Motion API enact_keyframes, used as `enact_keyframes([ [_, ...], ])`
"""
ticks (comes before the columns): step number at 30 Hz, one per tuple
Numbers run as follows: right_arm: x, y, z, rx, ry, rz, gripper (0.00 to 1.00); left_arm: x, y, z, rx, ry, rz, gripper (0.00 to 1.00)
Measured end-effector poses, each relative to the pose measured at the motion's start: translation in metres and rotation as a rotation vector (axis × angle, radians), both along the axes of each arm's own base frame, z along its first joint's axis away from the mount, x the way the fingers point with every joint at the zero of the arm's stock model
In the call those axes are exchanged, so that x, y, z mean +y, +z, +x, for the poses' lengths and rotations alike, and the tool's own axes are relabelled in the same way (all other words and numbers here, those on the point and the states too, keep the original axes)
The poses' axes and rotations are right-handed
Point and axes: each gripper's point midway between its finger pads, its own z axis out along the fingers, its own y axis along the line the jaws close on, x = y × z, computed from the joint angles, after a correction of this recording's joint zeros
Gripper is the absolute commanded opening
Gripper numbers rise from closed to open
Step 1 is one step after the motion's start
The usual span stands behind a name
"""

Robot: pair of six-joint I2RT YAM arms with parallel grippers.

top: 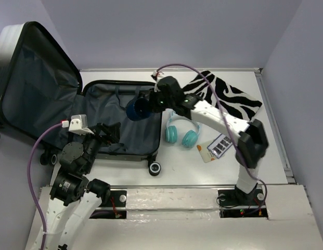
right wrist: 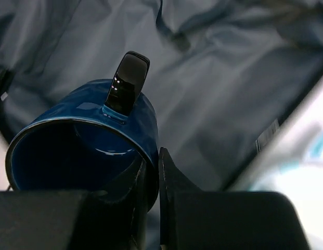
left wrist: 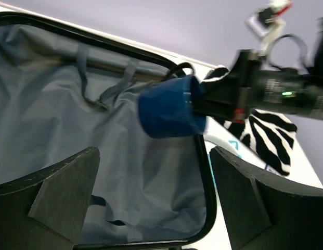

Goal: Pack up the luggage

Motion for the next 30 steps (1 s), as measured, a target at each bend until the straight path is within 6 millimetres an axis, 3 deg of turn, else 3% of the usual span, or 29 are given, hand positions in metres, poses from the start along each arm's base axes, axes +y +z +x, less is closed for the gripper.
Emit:
enact_keyframes([
  [1, 0.007, -0.002, 0.006, -0.013, -0.001, 0.003, 0.07, 0.003, -0.001, 0.001, 0.003, 0.016, -0.002, 0.99],
  [2, 0.022, -0.02, 0.02, -0.019, -0.003, -0.011, 0.07, 0.005, -0.002, 0.001, 0.007, 0.027, -0.002, 0.99],
  [6, 0.057, -0.061, 0.055, -0.085, -0.07, -0.081, 0.07, 0.008, -0.003, 0.002, 0.015, 0.047, -0.004, 0.99],
  [12, 0.088, -0.099, 0.073, -0.175, -0.144, -0.158, 0.07, 0.009, -0.003, 0.002, 0.015, 0.051, -0.004, 0.99],
  [14, 0.096, -0.105, 0.075, -0.204, -0.153, -0.179, 0.14, 0.008, -0.003, 0.002, 0.015, 0.051, -0.004, 0.99],
  [15, 0.1, -0.109, 0.074, -0.218, -0.155, -0.189, 0.25, 0.008, -0.003, 0.002, 0.015, 0.051, -0.004, 0.99],
  [17, 0.108, -0.116, 0.07, -0.236, -0.149, -0.201, 0.34, 0.008, -0.003, 0.002, 0.015, 0.051, -0.004, 0.99],
  [18, 0.112, -0.118, 0.067, -0.244, -0.147, -0.204, 0.44, 0.008, -0.003, 0.002, 0.015, 0.051, -0.004, 0.99],
  [20, 0.12, -0.117, 0.058, -0.256, -0.137, -0.199, 0.53, 0.009, -0.003, 0.002, 0.015, 0.051, -0.004, 0.99],
  [23, 0.128, -0.108, 0.048, -0.276, -0.127, -0.175, 0.57, 0.009, -0.003, 0.002, 0.015, 0.051, -0.004, 0.99],
  [26, 0.124, -0.099, 0.035, -0.271, -0.108, -0.17, 0.62, 0.009, -0.003, 0.002, 0.015, 0.051, -0.004, 0.99],
  [29, 0.11, -0.076, 0.019, -0.27, -0.091, -0.15, 0.69, 0.009, -0.003, 0.002, 0.014, 0.054, -0.005, 0.99],
  [30, 0.097, -0.064, 0.01, -0.267, -0.082, -0.148, 0.77, 0.01, -0.003, 0.002, 0.013, 0.058, -0.005, 0.99],
])
